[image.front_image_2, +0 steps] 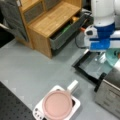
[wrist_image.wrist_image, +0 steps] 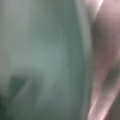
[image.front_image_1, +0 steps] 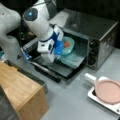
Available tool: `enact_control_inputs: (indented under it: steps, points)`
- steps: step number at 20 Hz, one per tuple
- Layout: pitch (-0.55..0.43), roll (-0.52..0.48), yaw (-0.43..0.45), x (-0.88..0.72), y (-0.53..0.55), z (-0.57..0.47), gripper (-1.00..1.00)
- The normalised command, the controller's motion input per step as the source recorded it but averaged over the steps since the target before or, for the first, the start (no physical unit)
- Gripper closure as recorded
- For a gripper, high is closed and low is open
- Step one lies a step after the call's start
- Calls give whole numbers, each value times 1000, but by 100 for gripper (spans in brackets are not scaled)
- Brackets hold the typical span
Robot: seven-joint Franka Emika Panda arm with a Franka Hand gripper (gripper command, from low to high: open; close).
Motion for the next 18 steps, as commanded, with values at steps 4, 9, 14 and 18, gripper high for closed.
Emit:
enact_control_inputs:
  steps: [4,9,14,18]
  points:
    - [-125,27,-109,-82,166,-95,100]
    - [-121,35,-112,-81,133,-85,100]
    - [-119,42,-108,-69,74,-82,100]
    - [-107,45,-99,-65,15,-87,100]
